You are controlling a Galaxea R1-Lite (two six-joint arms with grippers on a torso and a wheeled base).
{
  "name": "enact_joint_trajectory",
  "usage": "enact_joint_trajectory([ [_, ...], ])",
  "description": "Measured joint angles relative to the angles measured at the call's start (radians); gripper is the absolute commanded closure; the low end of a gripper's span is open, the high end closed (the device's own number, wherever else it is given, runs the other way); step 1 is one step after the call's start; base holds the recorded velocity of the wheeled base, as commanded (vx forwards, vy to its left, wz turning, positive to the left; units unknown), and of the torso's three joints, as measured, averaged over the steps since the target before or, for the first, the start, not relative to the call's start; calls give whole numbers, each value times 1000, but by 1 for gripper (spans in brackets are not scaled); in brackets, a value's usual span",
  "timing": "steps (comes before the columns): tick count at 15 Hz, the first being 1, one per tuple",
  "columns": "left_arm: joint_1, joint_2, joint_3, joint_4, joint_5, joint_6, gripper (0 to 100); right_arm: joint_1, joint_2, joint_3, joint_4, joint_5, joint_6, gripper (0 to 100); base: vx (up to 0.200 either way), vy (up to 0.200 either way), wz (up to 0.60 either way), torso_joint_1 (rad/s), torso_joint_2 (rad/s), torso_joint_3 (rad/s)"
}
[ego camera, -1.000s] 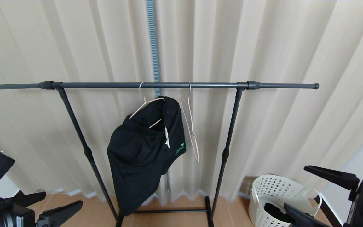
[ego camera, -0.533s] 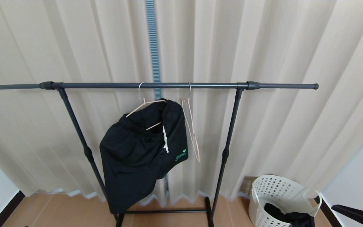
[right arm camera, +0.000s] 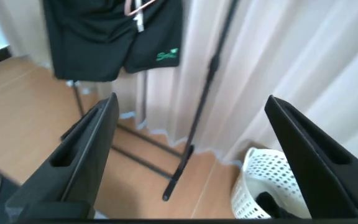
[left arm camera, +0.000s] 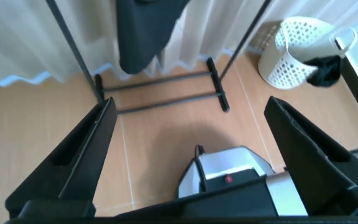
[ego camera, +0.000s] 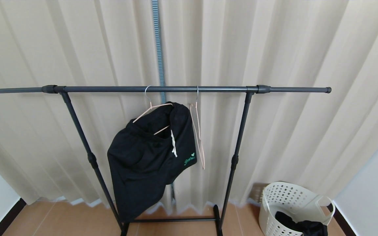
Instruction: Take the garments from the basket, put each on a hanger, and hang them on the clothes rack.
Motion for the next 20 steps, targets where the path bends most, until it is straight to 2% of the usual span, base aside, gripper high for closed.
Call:
enact_joint_trajectory([
  [3, 32, -45, 3, 1, 13, 26, 0, -45, -41, 0, 0, -7, 0, 0, 0, 0, 0, 0, 0, 0],
  [5, 119, -61, 13, -14, 26, 101, 0, -100, -72, 1, 0, -10, 0, 0, 0, 0, 0, 0, 0, 0],
  [7, 216, -93, 58, -106, 26, 180, 0, -153, -97, 1, 0, -11, 0, 0, 0, 0, 0, 0, 0, 0],
  [9, 256, -141, 85, -135, 26, 175, 0, -203, -112, 1, 0, -10, 0, 0, 0, 0, 0, 0, 0, 0],
  [11, 265, -191, 93, -141, 22, 137, 0, -240, -120, 1, 0, -11, 0, 0, 0, 0, 0, 0, 0, 0],
  [13, 239, -217, 96, -143, -10, 78, 0, -277, -137, 1, 0, -11, 0, 0, 0, 0, 0, 0, 0, 0],
  [16, 165, -237, 97, -143, -19, 63, 0, -313, -184, 1, 0, -11, 5, 0, 0, 0, 0, 0, 0, 0],
  [20, 154, -245, 98, -143, -11, 63, 0, -323, -210, 1, 1, -12, 6, 0, 0, 0, 0, 0, 0, 0],
])
